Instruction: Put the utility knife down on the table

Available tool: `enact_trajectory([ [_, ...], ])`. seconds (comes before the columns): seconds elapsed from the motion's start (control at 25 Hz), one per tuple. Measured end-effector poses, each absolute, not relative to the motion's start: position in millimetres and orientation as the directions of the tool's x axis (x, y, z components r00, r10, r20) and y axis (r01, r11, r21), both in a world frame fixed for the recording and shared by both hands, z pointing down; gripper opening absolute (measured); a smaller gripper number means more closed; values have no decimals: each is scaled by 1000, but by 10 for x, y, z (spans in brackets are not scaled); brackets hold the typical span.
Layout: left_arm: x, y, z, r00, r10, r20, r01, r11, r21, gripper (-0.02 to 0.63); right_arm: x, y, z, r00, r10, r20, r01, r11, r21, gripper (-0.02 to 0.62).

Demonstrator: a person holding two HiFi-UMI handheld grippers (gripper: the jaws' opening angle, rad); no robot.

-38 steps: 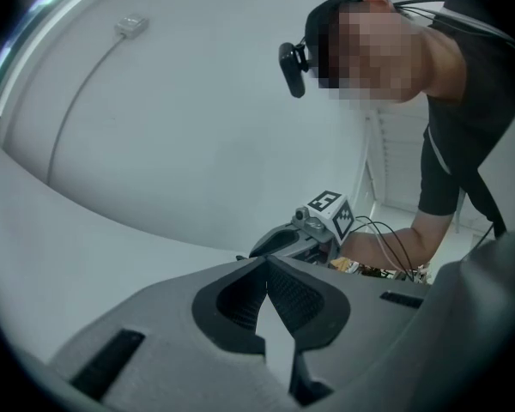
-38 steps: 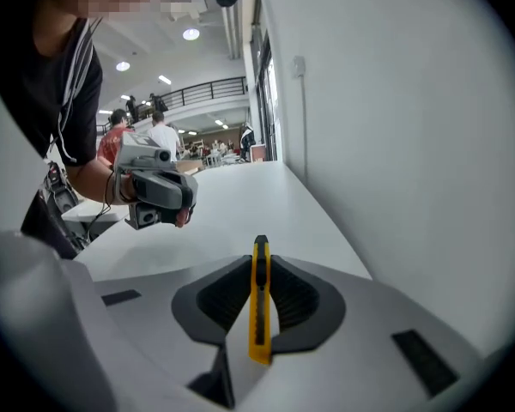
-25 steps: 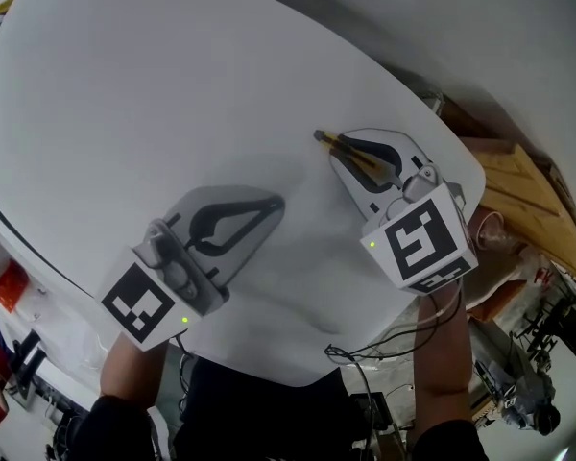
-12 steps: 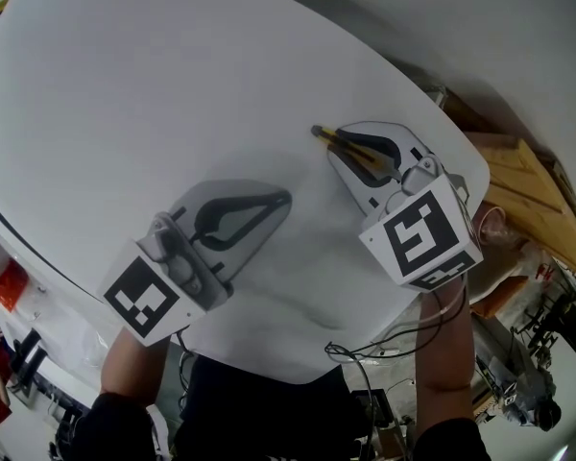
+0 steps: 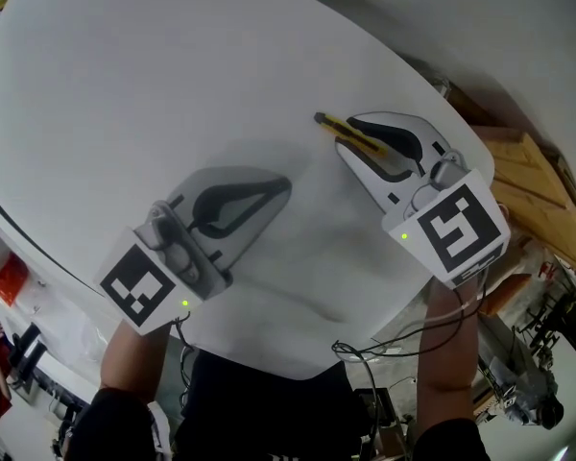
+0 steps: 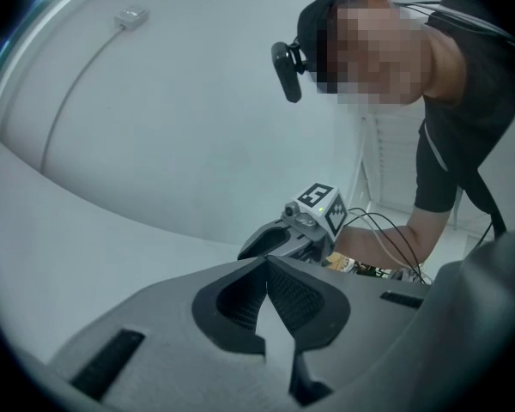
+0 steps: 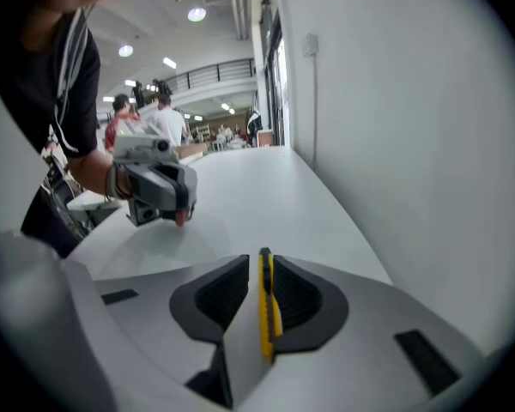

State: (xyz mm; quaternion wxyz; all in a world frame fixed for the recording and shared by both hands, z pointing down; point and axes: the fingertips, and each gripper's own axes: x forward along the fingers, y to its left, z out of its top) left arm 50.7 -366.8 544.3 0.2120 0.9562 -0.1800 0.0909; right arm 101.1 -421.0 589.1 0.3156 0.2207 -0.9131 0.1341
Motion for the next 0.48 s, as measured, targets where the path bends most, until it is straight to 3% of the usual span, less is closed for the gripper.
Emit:
enact_trajectory([
  [0.28,522,-3477,5293,901,-366,232,-432,-808,400,6,1161,-3623,5026,-913,-360,190,-406,841,-358,29],
  [0.48,560,-3054,4484,898,-413,154,-437,-789,433,6,1192,-2746,4268,-943,-332,28,-311,845,-434,18],
])
